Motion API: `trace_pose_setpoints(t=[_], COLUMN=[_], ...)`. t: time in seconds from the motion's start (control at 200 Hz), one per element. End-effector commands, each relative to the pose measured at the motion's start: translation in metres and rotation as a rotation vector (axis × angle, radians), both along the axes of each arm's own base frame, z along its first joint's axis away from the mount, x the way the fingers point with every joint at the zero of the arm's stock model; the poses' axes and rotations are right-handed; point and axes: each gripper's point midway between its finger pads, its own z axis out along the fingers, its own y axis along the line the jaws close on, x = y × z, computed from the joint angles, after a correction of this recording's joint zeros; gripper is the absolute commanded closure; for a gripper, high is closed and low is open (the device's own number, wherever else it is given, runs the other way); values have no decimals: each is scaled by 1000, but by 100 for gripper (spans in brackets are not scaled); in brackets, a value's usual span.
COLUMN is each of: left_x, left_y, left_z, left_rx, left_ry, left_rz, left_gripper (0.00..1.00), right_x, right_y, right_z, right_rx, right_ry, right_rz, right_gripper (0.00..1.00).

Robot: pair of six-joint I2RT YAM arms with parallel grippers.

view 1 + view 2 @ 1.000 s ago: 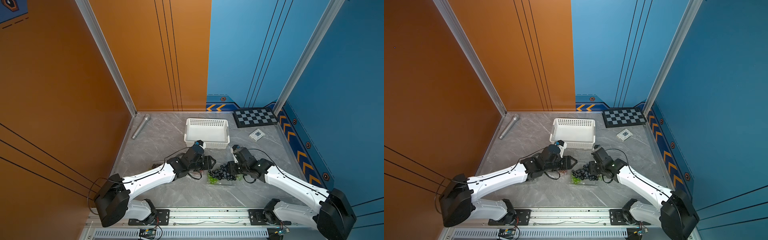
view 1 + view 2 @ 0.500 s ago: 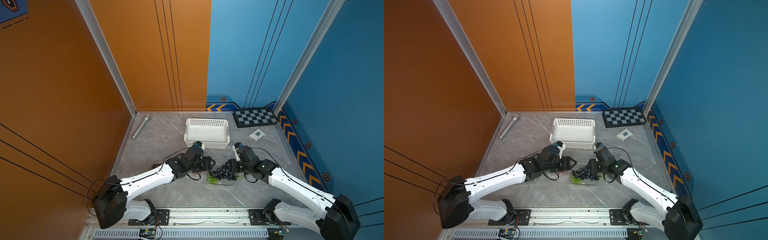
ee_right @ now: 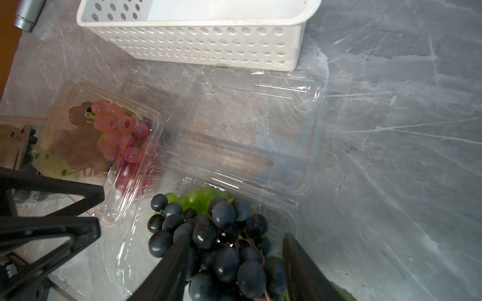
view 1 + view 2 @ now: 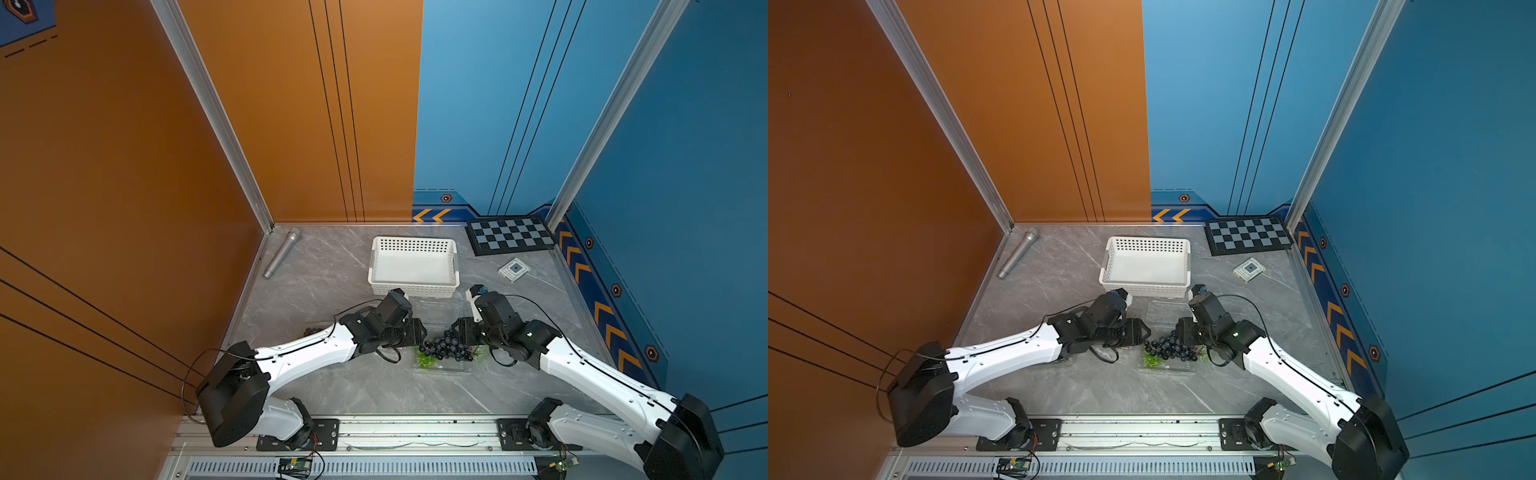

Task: Pack grapes into containers
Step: Place the grape into the packing box.

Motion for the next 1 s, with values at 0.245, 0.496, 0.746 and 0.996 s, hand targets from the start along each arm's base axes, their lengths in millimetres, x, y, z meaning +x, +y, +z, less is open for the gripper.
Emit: trace_pose_setpoints(t=[0.245,0.496,0.746,0.996], left_x=[25,34,44,48], left_y=[1,26,48,46], left_z=[-19,-34,-33,0], left_rx=[84,161,177,107], left_ry=[-15,4,-5,-65], left_rz=[32,80,124,128], left_gripper=[40,41,41,41], right_x=[3,1,-4,-27], right_y=[3,3,6,37], right_z=[7,7,12,24], right_rx=[16,23,0,-79], right_ry=[-20,-14,-22,-55], right_rz=[9,11,49,238], right_gripper=[41,41,41,28])
